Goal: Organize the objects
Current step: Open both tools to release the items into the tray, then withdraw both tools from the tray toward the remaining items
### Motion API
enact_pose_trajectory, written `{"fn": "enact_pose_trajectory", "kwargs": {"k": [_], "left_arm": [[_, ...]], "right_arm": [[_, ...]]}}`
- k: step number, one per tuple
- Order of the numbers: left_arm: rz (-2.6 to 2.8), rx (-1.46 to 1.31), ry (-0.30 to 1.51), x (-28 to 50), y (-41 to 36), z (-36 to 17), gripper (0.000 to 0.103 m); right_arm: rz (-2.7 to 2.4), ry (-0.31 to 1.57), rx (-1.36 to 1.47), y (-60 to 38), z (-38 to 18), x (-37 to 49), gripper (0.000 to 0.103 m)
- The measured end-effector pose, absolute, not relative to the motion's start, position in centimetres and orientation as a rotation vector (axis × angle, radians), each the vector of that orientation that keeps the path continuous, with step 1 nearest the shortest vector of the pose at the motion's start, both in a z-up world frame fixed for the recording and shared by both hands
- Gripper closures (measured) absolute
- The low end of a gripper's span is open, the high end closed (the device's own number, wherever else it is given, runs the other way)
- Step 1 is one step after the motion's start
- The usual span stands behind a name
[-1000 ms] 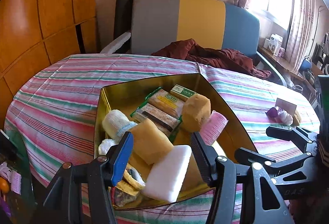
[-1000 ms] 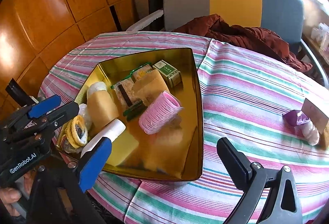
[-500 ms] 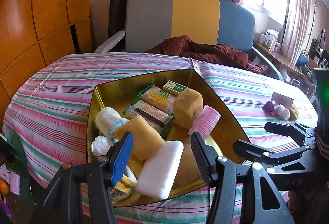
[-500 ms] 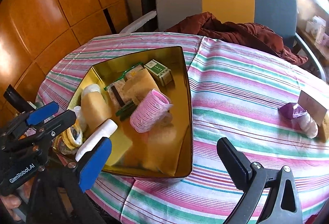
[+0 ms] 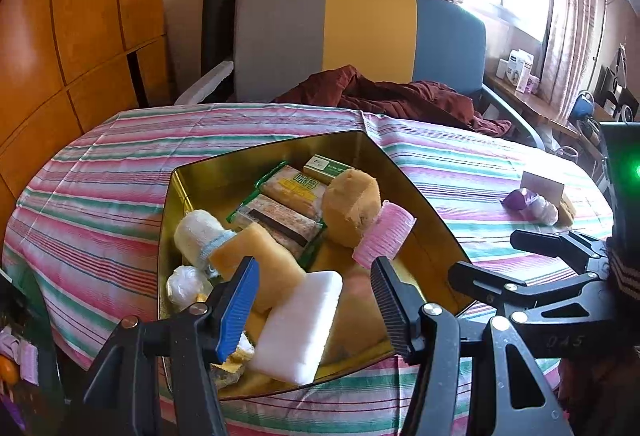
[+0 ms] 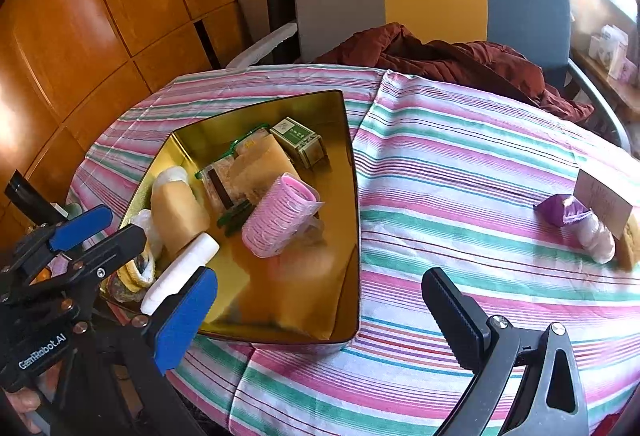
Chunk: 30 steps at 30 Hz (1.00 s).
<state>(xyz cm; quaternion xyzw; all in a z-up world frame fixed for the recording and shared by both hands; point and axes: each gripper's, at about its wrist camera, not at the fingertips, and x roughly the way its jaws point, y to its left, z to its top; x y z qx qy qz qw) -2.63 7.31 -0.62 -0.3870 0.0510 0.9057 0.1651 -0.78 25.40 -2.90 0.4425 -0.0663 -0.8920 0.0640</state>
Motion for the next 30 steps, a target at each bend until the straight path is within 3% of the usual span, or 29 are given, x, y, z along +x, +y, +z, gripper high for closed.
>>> {"fn": "enact_pose_trajectory", "kwargs": {"k": [14,19,30], "left_arm": [[2.501,-1.072,0.206,-2.4,10.1,-0.3,0.044],[2.458,-1.088,0.218,-2.4,11.2,-0.6,0.039],[2.350,-1.087,0.218,-2.2,14.1,-0.7,0.039]], "right_arm": [[-2.768,-0.306,1.393,29.8,-3.7,-0.4,0.000],[-2.793,-0.355,1.441,32.3,-4.3,0.1,0.000],[-2.874,-0.553,1.536,40.8,-4.3,1.9,0.000]]}}
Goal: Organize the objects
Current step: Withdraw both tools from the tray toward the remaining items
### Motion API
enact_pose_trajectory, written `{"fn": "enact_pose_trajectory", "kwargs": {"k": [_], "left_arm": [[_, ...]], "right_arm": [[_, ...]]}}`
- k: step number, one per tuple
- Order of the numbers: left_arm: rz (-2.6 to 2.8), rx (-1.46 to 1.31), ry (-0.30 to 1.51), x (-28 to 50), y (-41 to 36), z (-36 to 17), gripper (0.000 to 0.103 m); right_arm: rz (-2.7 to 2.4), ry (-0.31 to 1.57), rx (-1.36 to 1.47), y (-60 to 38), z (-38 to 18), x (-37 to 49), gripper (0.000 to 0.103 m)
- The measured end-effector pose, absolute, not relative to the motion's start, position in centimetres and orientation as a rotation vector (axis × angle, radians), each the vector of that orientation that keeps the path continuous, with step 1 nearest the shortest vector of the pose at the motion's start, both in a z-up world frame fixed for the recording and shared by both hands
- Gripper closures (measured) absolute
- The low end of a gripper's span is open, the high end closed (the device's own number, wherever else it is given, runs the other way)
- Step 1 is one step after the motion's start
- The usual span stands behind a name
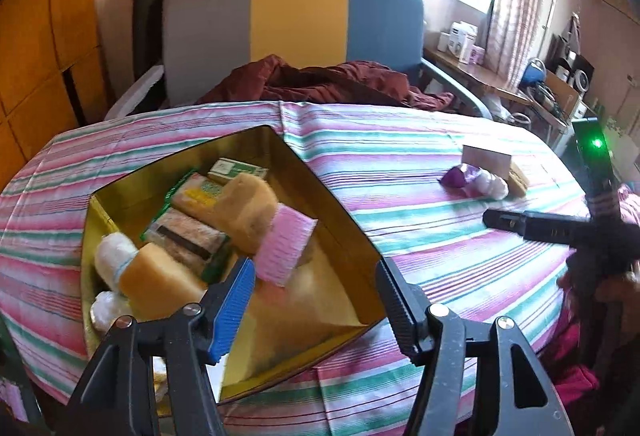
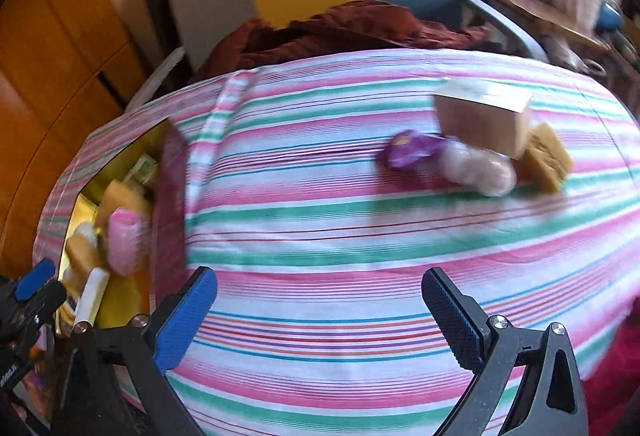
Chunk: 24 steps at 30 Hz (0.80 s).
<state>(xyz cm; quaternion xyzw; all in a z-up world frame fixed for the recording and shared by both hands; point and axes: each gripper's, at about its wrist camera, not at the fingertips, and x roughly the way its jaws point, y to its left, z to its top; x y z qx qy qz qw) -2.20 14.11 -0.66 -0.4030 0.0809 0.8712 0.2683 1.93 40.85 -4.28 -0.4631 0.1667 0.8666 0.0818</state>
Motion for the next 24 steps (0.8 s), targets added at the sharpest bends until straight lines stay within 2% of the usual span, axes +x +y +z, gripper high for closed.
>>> {"fn": "enact_pose_trajectory", "kwargs": {"k": [15,24], "left_arm": [[2.186,-1.086,0.359,-1.5,21.5,-1.4,0.039],[2.093,-1.146,0.377,-3.0,27.1,-2.5,0.039]], "right_arm": [[2.304,0.557,-1.342,52.8,-5.7,5.6,0.000],[2.251,0.756,-1.310,56.4,-8.5,7.2,0.000]]}}
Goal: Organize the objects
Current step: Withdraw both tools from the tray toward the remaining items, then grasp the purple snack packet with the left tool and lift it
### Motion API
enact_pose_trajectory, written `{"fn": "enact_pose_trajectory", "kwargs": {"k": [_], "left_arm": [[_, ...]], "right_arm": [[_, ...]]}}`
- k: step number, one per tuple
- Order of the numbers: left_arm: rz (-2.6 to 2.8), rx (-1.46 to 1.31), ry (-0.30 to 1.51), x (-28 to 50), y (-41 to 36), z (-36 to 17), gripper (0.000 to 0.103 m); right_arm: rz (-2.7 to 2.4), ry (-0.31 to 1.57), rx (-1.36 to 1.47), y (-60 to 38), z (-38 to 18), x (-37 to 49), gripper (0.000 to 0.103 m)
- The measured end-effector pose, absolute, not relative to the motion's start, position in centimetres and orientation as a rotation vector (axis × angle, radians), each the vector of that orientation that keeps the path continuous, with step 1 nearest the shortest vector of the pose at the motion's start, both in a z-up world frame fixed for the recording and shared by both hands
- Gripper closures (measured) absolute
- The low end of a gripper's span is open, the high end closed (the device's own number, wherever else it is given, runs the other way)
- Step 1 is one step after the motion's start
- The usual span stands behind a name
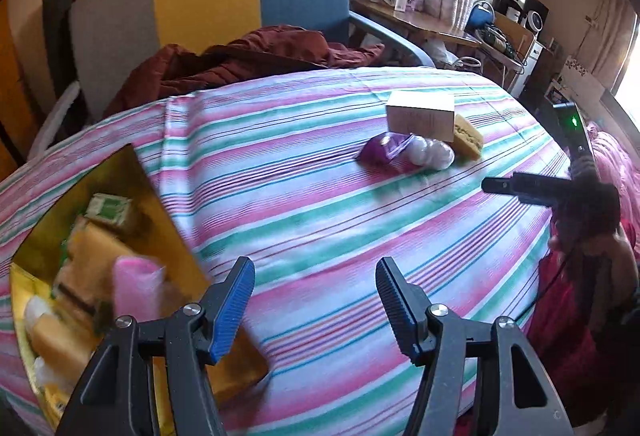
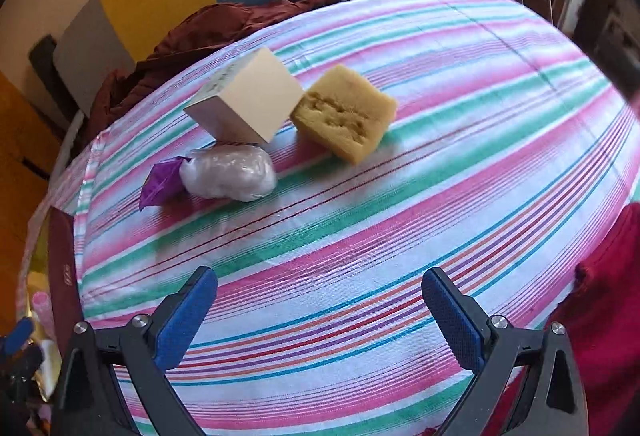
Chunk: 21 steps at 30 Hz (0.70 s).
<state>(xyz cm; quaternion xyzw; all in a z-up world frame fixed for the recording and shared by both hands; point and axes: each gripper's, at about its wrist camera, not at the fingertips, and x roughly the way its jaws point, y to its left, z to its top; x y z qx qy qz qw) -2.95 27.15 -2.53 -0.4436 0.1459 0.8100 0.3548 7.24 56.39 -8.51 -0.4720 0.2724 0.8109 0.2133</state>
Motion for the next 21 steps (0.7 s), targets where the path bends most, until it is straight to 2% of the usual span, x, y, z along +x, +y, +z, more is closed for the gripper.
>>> {"fn": "enact_pose_trajectory", "kwargs": {"k": [3,14,21], "left_arm": [[2.036,-1.169,0.338,-3.9,29.4,-2.8,0.039],[1.825,-1.461,-0.065,-10.6,36.2,-5.3,0.039],[1.781,-1.614,-0.205,-14.2,39.9,-7.7,0.036]], "right_arm": [[2.259,0.778,-1.297,56.7,-8.3,7.3,0.000],[2.295,0.762,-1.278,56.0,-7.0,7.3,0.000],[2.334,0.786,-1.263,55.7,-6.2,7.5,0.000]]}}
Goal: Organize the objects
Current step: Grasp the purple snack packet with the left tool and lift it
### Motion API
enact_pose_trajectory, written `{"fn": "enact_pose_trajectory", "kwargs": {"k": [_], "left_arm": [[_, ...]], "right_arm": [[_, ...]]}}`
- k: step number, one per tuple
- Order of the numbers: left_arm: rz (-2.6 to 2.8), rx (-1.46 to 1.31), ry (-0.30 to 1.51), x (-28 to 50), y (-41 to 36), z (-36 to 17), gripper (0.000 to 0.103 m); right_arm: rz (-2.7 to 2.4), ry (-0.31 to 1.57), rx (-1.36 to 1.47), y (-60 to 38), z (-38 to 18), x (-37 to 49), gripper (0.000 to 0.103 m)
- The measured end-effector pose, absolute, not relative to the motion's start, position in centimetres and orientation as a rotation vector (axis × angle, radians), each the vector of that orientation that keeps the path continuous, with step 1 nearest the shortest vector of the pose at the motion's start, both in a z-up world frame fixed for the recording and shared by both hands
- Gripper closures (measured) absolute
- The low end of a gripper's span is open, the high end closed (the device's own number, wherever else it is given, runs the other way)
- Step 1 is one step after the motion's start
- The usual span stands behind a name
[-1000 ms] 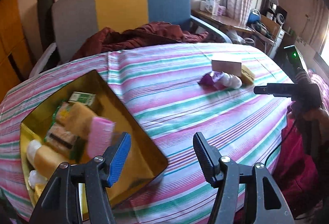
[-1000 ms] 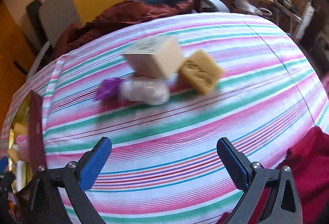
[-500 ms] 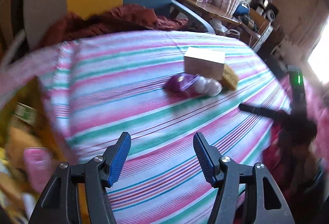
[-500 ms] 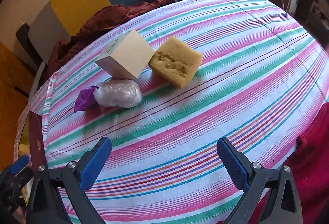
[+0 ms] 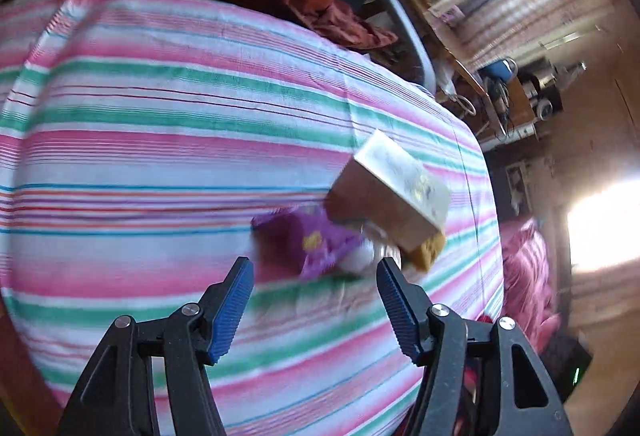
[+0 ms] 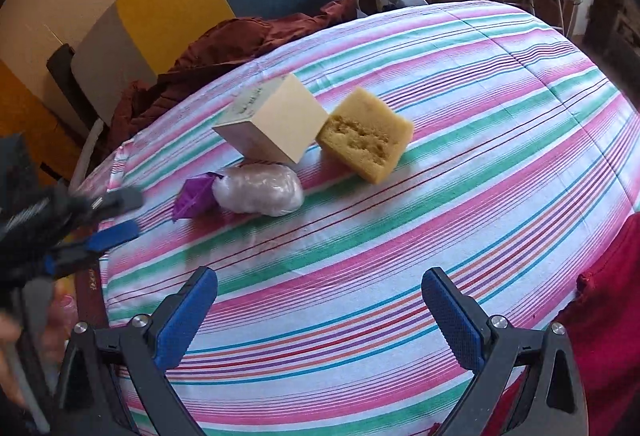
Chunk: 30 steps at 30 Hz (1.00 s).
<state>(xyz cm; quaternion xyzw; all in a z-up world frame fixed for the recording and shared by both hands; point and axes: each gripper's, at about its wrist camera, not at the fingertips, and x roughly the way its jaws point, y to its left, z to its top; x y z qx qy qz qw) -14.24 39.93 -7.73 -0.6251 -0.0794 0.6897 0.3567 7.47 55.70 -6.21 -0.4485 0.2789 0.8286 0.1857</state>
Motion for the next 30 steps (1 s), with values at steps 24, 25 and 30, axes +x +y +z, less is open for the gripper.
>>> {"fn": "enact_pose_trajectory", "kwargs": {"k": [24,25,30], "left_arm": [[1.888,-1.535,0.178,-11.7,41.6,-11.0,0.060],[1.896,-1.515,0.190,-11.3,41.2,-11.0,0.061],[1.941,-1.378,0.287,-8.8,39.1,-11.1,0.066]], "right_arm": [[2.339,0.960,-1.196,57.2,-5.3,8.9,0.000],[2.332,0.949,-1.200,57.4,-5.4,8.9,0.000],[2.273,0.932,-1.221,58.3,-6.5,8.9,0.000]]}}
